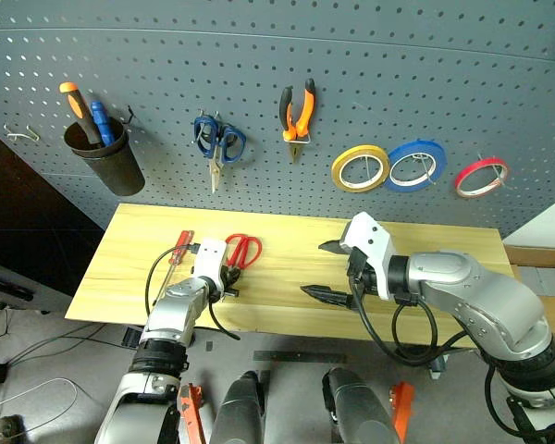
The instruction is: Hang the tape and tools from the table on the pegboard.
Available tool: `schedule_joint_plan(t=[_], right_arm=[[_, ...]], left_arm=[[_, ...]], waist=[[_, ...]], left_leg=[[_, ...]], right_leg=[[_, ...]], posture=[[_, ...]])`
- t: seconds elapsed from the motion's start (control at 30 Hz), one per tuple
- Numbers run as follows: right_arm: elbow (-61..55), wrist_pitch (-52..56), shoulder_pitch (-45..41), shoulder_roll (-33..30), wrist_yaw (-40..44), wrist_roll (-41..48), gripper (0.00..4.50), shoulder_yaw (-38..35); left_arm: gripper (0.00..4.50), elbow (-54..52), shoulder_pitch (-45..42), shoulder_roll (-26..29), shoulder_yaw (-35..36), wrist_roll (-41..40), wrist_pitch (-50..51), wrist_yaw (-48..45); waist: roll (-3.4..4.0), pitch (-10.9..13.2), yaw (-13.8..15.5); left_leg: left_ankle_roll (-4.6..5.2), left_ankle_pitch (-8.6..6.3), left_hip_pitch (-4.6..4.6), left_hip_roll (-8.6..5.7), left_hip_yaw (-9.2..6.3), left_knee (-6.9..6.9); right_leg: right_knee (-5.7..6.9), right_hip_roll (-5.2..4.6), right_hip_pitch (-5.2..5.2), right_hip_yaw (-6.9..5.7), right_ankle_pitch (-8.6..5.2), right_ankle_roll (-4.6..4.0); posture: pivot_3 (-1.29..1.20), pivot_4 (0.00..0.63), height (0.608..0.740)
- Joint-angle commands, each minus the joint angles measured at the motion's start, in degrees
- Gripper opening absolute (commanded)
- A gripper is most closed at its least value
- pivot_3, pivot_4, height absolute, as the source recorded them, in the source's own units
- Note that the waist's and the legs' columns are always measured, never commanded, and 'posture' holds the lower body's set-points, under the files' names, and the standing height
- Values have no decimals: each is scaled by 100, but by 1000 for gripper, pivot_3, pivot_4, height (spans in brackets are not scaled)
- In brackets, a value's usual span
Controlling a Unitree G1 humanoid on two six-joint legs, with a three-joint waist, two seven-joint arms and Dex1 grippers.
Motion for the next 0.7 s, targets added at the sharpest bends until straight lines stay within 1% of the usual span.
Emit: schedule_joint_plan(t=[0.03, 0.13, 0.27, 0.37, 0.43, 0.57, 0.7], right_arm=[[-111, -191, -128, -77, 87, -8, 4500, -306], [-64, -244, -224, -184, 137, -50, 4500, -495], [-62, -469, -368, -372, 294, -115, 4500, -712], [-128, -664, -447, -462, 442, -49, 4500, -960], [-225, -793, -473, -514, 556, 107, 4500, -1286], [-279, -855, -466, -585, 703, 346, 4500, -1634], [-213, -898, -439, -664, 780, 394, 4500, -1722]], left_arm=[[1078, -658, 378, 106, 177, -93, -123, -60], [1078, -1342, 770, 99, 286, -198, -388, -138], [1078, -2338, 1337, 87, 497, -547, -854, -469], [1078, -2909, 1617, 131, 673, -747, -1127, -613], [1078, -3428, 1804, 225, 791, -862, -1259, -714], [1078, -3921, 1878, 342, 936, -927, -1455, -693], [1078, -4166, 1843, 350, 1024, -984, -1641, -665]], waist=[[0, 0, -5], [1, 2, -1], [-1, 4, 4], [0, 4, 6], [0, 5, 5], [3, 7, 6], [3, 7, 5]], left_leg=[[0, 0, 0, 2, 0, 0], [0, 0, -1, 5, -1, -4], [0, 0, -4, 12, 1, -10], [0, 0, -5, 11, 3, -14], [0, 0, -6, 10, 4, -16], [0, -1, -6, 11, 5, -18], [0, 0, -6, 7, 8, -16]], right_leg=[[0, 0, 0, 0, 0, 0], [-6, -3, 0, 0, 0, 0], [-19, -13, 2, 1, 1, 0], [-29, -15, 2, 1, 1, 0], [-31, -14, 2, 1, 1, 0], [-38, -14, 4, 1, 1, 0], [-43, -12, 6, 2, 2, 1]], posture=[[-150, 272, 740], [-155, 270, 740], [-157, 271, 740], [-153, 271, 740], [-150, 269, 740], [-148, 263, 740], [-146, 256, 740]])
